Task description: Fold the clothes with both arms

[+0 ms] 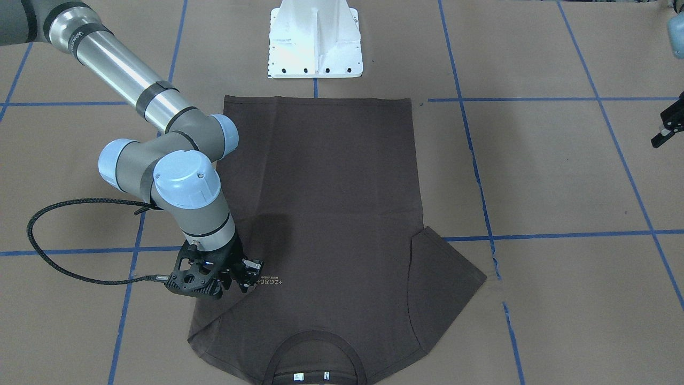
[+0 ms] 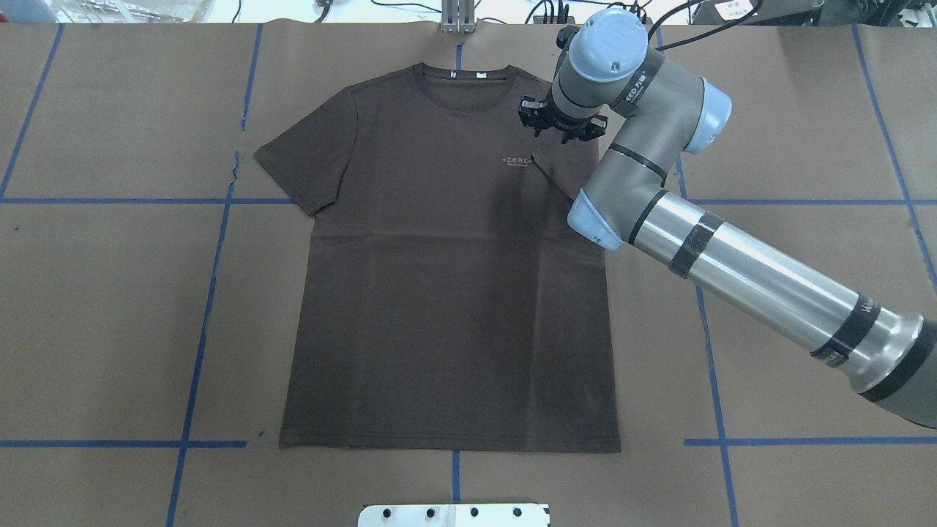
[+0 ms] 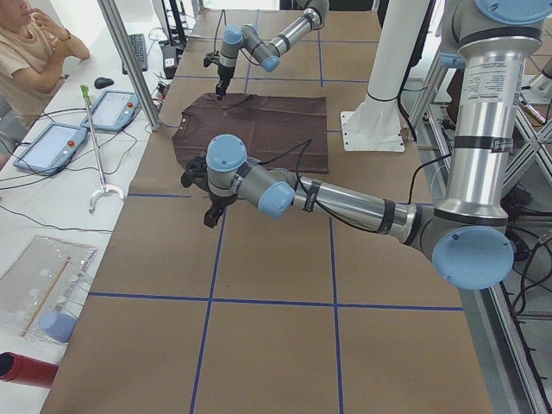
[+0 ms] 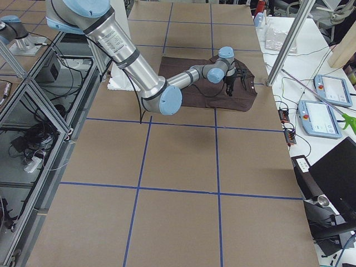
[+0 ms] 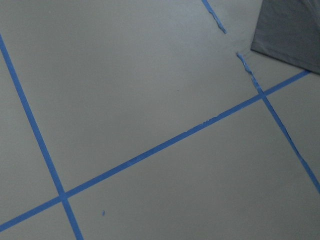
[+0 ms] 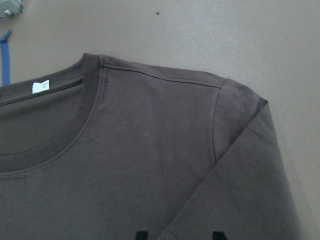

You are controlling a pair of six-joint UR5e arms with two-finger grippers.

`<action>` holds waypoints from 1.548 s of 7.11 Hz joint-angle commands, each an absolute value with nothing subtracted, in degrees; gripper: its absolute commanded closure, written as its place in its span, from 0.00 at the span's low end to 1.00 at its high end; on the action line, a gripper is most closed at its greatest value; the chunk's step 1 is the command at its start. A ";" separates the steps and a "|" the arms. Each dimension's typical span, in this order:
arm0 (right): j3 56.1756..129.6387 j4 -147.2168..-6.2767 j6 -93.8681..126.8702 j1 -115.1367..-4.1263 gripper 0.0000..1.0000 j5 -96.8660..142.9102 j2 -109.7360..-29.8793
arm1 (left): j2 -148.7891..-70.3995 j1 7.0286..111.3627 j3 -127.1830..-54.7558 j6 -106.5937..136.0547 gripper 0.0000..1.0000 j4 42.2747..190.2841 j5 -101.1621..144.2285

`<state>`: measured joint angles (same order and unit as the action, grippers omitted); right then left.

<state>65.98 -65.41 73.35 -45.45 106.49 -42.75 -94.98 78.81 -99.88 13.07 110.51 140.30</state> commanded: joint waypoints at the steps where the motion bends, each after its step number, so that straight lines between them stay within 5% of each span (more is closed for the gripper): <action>1: 77.36 -65.57 73.39 -46.31 0.00 108.36 -49.78 | -106.28 69.30 -93.64 27.99 0.02 112.24 134.69; 7: 99.65 -65.65 74.18 -49.92 0.00 114.61 -68.54 | -126.97 56.96 -65.25 54.66 0.16 122.59 118.13; 11: 100.81 -65.65 74.27 -50.10 0.00 114.52 -69.52 | -128.06 52.56 -61.44 54.67 0.32 123.22 117.60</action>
<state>100.59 -65.64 74.20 -50.01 114.59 -69.30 -128.05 53.56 -62.05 54.63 123.13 117.64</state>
